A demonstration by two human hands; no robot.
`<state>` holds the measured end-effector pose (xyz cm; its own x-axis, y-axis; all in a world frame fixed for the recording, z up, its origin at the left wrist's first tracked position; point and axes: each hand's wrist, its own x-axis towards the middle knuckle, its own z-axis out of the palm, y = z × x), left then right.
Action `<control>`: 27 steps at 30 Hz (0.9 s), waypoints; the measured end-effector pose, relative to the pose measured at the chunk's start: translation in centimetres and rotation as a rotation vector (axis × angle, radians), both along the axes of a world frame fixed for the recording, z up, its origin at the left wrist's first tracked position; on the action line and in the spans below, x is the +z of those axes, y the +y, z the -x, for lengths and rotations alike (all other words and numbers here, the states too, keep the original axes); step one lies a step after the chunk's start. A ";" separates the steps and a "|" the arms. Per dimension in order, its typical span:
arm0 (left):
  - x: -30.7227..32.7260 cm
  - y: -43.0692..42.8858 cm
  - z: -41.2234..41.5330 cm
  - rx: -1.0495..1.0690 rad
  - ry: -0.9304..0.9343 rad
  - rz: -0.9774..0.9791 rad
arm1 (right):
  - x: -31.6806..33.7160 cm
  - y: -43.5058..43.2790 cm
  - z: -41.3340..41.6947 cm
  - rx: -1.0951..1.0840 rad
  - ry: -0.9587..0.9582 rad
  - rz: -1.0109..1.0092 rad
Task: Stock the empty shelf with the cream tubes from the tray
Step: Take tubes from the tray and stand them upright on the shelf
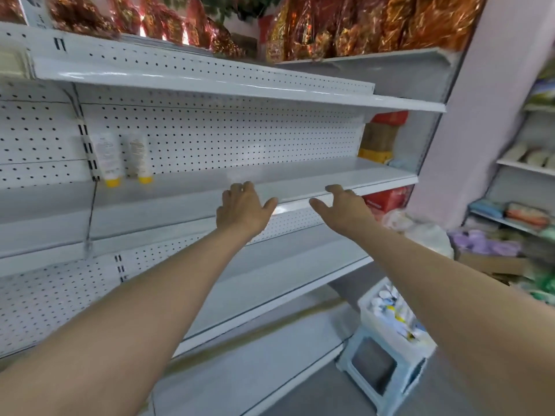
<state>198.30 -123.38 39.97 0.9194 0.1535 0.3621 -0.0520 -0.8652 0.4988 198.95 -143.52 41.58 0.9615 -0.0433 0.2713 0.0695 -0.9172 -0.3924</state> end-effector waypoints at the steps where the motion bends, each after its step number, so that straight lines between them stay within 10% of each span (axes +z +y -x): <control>1: -0.4 -2.1 -0.3 -0.033 0.007 0.001 | -0.5 -2.0 0.1 -0.026 0.014 0.003; 27: -15.2 -47.8 -26.3 -0.360 0.328 -0.066 | -15.0 -47.1 -19.2 -0.480 0.323 -0.296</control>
<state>224.62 -171.21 24.76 0.9771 -0.2086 0.0427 -0.2029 -0.8514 0.4838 218.13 -190.59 26.55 0.8477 -0.5173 -0.1179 -0.4855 -0.6667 -0.5655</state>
